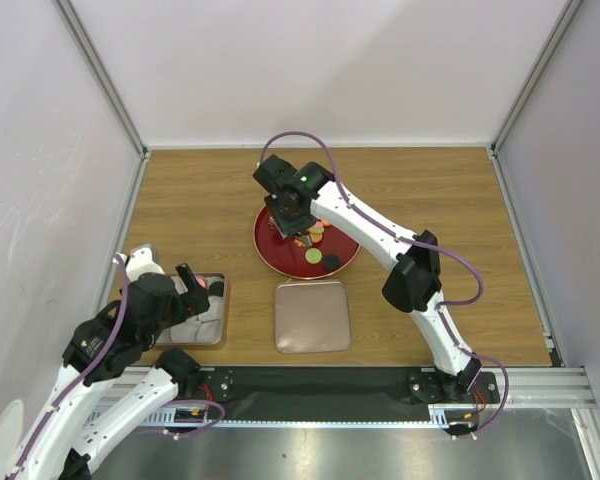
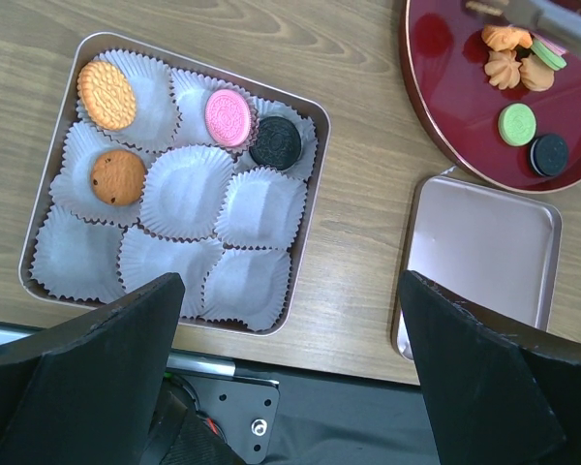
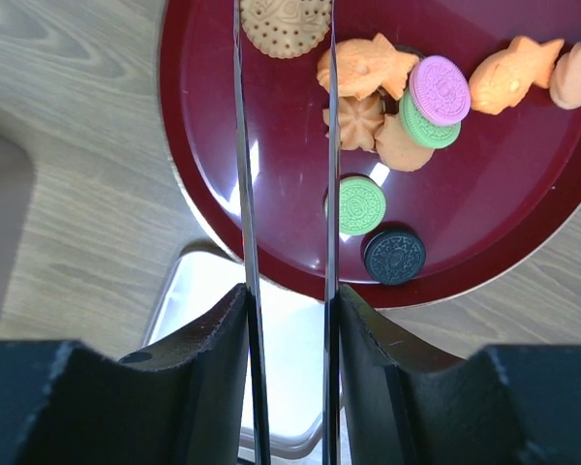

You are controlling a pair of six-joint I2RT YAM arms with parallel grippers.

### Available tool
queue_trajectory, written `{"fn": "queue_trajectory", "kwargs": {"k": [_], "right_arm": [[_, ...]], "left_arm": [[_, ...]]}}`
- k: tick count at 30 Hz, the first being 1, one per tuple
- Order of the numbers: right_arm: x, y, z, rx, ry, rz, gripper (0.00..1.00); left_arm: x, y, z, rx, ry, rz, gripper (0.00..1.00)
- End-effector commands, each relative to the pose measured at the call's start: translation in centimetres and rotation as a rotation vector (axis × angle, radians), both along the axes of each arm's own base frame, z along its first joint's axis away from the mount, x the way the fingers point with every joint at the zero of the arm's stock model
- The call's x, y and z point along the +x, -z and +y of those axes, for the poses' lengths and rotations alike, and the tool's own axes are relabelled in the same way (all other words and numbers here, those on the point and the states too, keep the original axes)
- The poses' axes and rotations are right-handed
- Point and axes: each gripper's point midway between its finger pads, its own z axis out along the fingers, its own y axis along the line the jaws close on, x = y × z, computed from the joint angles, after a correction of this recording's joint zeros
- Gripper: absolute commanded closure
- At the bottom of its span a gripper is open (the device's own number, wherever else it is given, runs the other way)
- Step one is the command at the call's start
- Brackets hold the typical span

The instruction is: Pack the cookies

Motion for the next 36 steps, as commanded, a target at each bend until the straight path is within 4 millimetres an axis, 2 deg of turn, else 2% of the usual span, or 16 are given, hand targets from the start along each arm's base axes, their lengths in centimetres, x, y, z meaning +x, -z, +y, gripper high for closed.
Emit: {"fn": "queue_trajectory", "kwargs": {"k": [1,6,10,15,19,20,25,29,36], "right_arm": [[-0.3,-6.8,1.3,0.154,-0.009,-0.115,0.7],[-1.7,-7.9,3.1,0.22,-0.075,-0.104,0.7],[-4.2,-8.7,5.5,0.276,-0.171,-0.089,0.69],[-6.9,-8.6,8.5,0.325,-0.273,-0.065,0.68],[-8.4,-8.4,10.0,0.329,-0.328,-0.074,0.68],[-9.5,-8.5,10.8,0.352,-0.366,-0.054,0.68],[-11.7,-7.7,12.3,0.36,-0.426,-0.02,0.68],[-13.1,-7.2,13.3,0.357,-0.465,-0.022,0.68],[-15.0,-6.0,14.4,0.352,-0.509,-0.012,0.68]], "left_arm": [[0.2,-0.3,0.0,-0.008,-0.002,-0.023,0.0],[0.1,-0.5,0.2,-0.015,-0.008,-0.035,0.0],[0.0,-0.7,0.3,-0.021,-0.011,-0.045,0.0],[-0.1,-1.0,0.4,-0.035,-0.01,-0.068,0.0],[-0.2,-1.3,0.4,-0.043,-0.009,-0.082,0.0],[-0.2,-1.4,0.5,-0.044,-0.012,-0.088,0.0],[-0.5,-1.9,1.2,-0.037,-0.041,-0.095,0.0],[-0.6,-3.6,2.4,-0.024,-0.095,-0.123,0.0],[-0.9,-5.8,3.3,-0.038,-0.156,-0.142,0.0]]}}
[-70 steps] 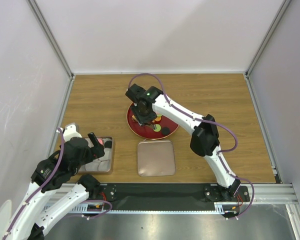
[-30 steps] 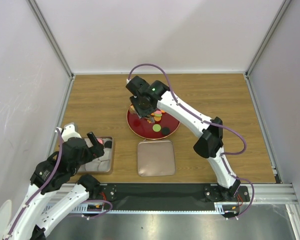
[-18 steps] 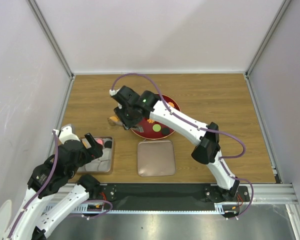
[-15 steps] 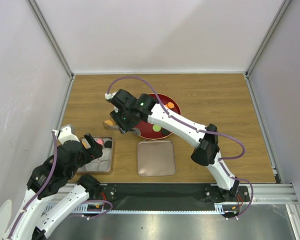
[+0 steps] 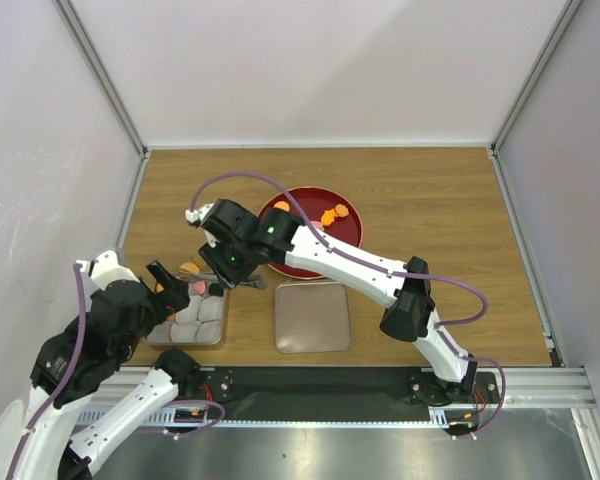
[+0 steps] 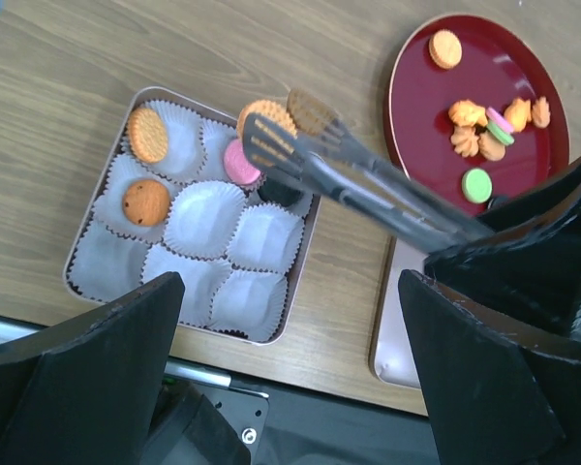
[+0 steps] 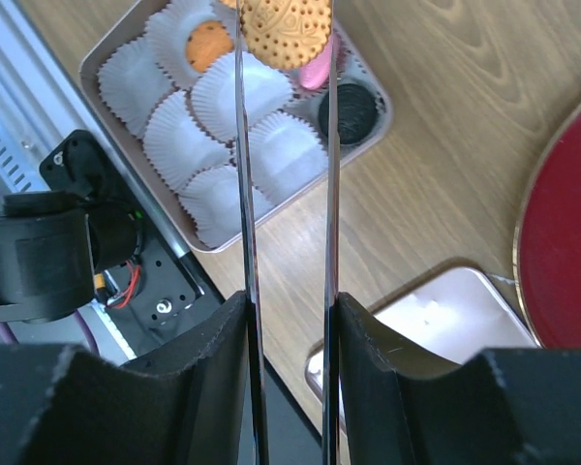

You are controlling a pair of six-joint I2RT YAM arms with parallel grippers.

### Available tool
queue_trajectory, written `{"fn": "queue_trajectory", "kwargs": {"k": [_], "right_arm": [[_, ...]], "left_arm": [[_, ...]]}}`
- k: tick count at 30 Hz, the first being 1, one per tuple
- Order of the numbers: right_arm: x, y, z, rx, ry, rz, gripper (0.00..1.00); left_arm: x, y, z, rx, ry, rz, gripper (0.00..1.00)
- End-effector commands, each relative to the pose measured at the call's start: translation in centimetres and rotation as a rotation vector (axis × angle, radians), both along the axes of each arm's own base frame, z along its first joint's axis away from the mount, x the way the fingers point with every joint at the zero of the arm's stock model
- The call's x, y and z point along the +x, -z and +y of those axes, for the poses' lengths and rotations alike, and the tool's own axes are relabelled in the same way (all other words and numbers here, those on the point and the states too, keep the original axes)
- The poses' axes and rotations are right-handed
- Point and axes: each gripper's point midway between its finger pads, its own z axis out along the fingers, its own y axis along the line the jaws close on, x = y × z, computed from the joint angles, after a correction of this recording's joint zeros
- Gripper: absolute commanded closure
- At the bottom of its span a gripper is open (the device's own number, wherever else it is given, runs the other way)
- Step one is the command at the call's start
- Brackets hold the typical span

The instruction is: Pack the cookies

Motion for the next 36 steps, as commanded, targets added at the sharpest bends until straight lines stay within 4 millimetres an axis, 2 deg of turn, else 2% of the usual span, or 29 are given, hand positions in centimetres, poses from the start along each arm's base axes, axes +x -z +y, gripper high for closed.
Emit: {"fn": "queue_trajectory", "kwargs": {"k": [1,6,15,29,36], "right_arm": [[-1.2,-0.8,1.6,0.056,-0.057,-0.026,0.67],[-2.5,0.4,2.2,0.03,-0.087,-0.031,0.68],[-3.7,2.3,3.0,0.008,-0.12,-0.021,0.66],[-3.6,4.7,3.7,-0.025,-0.145,-0.012,0.62],[-3.5,4.9,3.8,-0.028,-0.143,-0.016,0.54]], "left_arm": [[-0.3,-1.2,1.2,0.008,-0.071,0.0,0.0],[-0.8,-2.6,1.9,-0.006,-0.1,-0.013,0.0],[-1.4,-2.7,2.2,0.003,-0.093,-0.007,0.0],[-1.6,-2.1,2.0,-0.004,-0.083,0.003,0.0],[-1.5,-1.8,1.9,-0.003,-0.077,0.008,0.0]]}}
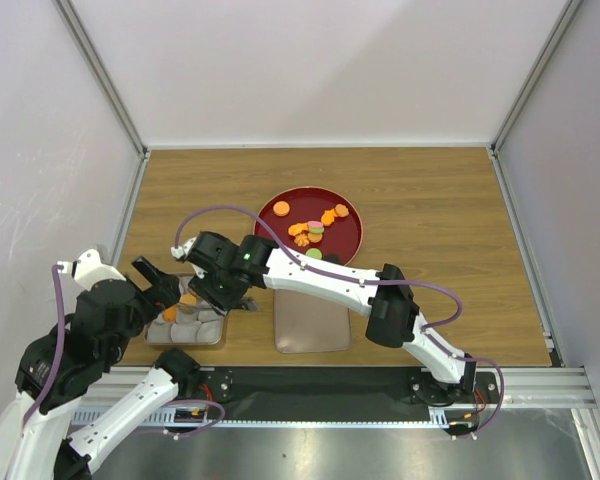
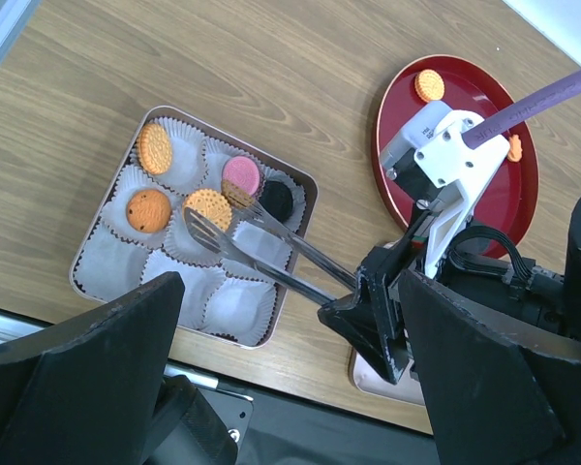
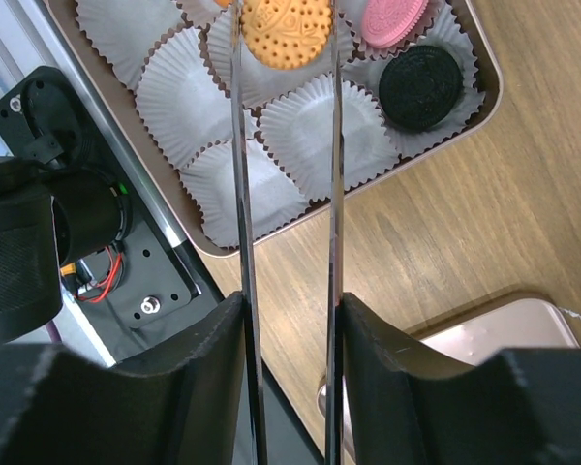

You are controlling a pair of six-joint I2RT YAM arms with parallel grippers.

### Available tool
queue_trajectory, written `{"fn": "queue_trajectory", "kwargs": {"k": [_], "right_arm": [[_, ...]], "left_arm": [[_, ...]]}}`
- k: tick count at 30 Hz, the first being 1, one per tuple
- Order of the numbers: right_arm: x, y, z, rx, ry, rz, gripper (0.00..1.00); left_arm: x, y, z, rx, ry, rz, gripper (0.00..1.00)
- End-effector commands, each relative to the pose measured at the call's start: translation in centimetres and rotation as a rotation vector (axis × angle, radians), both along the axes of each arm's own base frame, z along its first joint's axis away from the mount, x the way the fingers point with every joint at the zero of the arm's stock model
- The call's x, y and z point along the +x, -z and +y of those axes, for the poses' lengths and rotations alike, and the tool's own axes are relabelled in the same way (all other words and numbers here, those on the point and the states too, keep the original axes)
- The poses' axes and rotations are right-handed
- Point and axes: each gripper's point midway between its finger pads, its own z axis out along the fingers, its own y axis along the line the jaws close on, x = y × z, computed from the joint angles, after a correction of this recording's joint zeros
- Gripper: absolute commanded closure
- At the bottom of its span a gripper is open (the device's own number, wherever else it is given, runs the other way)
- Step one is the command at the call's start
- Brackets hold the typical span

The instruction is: Pack the cookies

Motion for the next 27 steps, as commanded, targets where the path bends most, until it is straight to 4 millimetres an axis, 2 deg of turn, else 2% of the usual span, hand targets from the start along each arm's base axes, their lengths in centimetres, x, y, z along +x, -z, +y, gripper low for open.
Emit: {"fn": "queue_trajectory", "kwargs": {"k": [1,6,11,13,19,23,25,26,27], "right_arm": [[0.2,-1.6,1.3,0.064,-0.022,-0.028,0.53],[0.2,-1.7,1.3,0.067,-0.023,-0.03,0.48],[0.4,-2.2,1.3,0.074,-0.019,-0.038,0.47],[0.7,-2.8,1.3,0.083,-0.011,-0.053,0.48],[2.6,-6.7,0.8,0.161,0.051,-0.087,0.51],[4.6,-9.2,-0.9,0.183,0.126,-0.129,0.53],[5.8,-8.6,-2.3,0.142,0.177,-0.156,0.53],[6.7,-9.3,-3.3,0.144,0.217,-0.163,0.54],[7.4,-9.1,-4.2,0.127,0.247,-0.165,0.54]], "left_arm": [[-1.1,1.3,0.8,0.032,-0.01,0.058,0.0],[-1.0,1.4,0.7,0.036,-0.004,0.059,0.0],[-1.0,1.6,0.7,0.036,-0.006,0.063,0.0],[-1.0,1.6,0.6,0.033,-0.006,0.061,0.0],[-0.6,1.2,0.6,0.038,-0.008,0.048,0.0],[-0.1,0.9,0.3,0.036,-0.005,0.033,0.0],[0.1,1.0,0.2,0.034,-0.005,0.029,0.0],[0.4,0.8,0.0,0.031,-0.004,0.022,0.0],[0.5,0.9,-0.2,0.029,-0.001,0.02,0.0]]}}
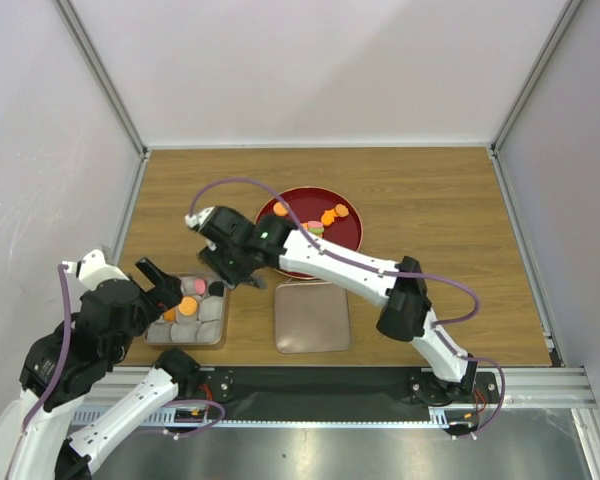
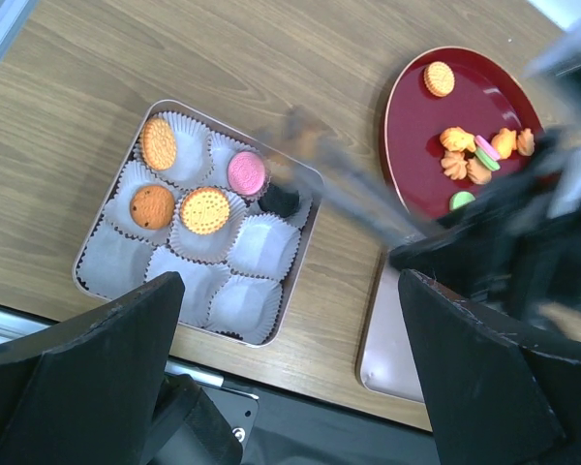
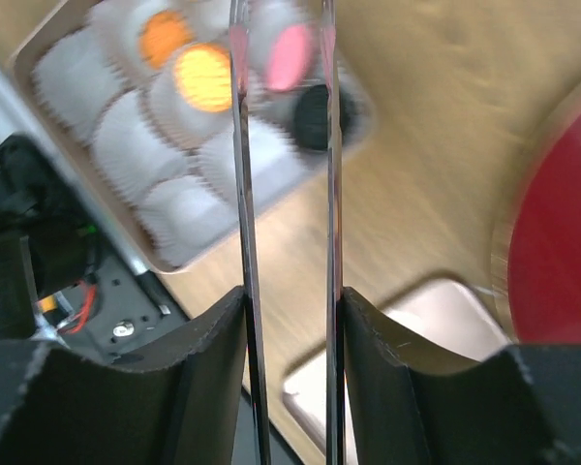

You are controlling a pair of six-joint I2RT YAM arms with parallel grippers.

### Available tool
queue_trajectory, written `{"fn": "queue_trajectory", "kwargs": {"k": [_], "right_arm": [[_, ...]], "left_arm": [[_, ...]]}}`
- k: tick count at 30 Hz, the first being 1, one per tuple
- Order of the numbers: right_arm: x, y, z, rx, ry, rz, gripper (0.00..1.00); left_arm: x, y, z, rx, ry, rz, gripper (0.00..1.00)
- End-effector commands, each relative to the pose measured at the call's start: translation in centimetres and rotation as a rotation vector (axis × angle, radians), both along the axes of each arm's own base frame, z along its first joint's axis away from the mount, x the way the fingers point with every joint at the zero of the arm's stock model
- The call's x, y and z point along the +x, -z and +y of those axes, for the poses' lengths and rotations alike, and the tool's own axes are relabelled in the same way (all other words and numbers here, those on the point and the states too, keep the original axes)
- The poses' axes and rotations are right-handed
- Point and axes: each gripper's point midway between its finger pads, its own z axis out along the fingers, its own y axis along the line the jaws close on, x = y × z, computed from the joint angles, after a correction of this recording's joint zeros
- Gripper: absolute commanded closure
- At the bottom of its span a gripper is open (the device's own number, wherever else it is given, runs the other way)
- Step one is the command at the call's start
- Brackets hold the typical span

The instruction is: Pack the cookies

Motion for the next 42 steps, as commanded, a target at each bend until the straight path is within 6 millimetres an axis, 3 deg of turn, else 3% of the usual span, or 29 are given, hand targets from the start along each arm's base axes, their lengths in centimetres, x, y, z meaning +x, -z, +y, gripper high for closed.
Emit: {"fn": "queue_trajectory", "kwargs": {"k": [1,3,4,6,7,10,14,18,25,35,42], "right_arm": [[3.5,-5.0,-3.9,0.044,0.159,-0.085,0.55],[5.6,-5.5,-6.5,0.035,0.262,-0.072,0.55],[6.4,-4.4,-8.1,-0.007,0.304,-0.067,0.56],[7.6,-4.5,-10.1,-0.024,0.367,-0.071,0.55],[8.9,-4.5,-12.1,-0.041,0.426,-0.071,0.55],[10.3,-3.1,-15.5,-0.115,0.504,-0.046,0.55],[10.5,-2.2,-17.7,-0.173,0.552,-0.024,0.55],[9.3,-0.7,-19.8,-0.244,0.583,0.016,0.55],[7.3,0.4,-21.9,-0.281,0.606,0.078,0.52],[6.5,1.1,-21.4,-0.275,0.578,0.13,0.46],[6.3,2.0,-21.4,-0.298,0.575,0.146,0.47]], "left_arm": [[0.7,0.3,-0.3,0.021,0.001,0.004,0.0],[1.2,0.2,-0.6,0.016,0.003,-0.003,0.0],[1.3,0.3,-0.7,0.019,0.008,-0.001,0.0],[1.7,0.3,-1.0,0.019,0.013,-0.004,0.0],[1.9,0.4,-1.2,0.024,0.021,-0.002,0.0],[2.3,0.5,-1.5,0.034,0.031,-0.001,0.0],[2.8,0.4,-1.9,0.045,0.044,-0.001,0.0],[3.1,0.8,-2.3,0.059,0.063,0.017,0.0],[3.4,1.0,-2.6,0.065,0.078,0.019,0.0],[3.4,1.4,-2.9,0.066,0.097,0.027,0.0],[3.4,1.3,-2.9,0.07,0.097,0.024,0.0]]}}
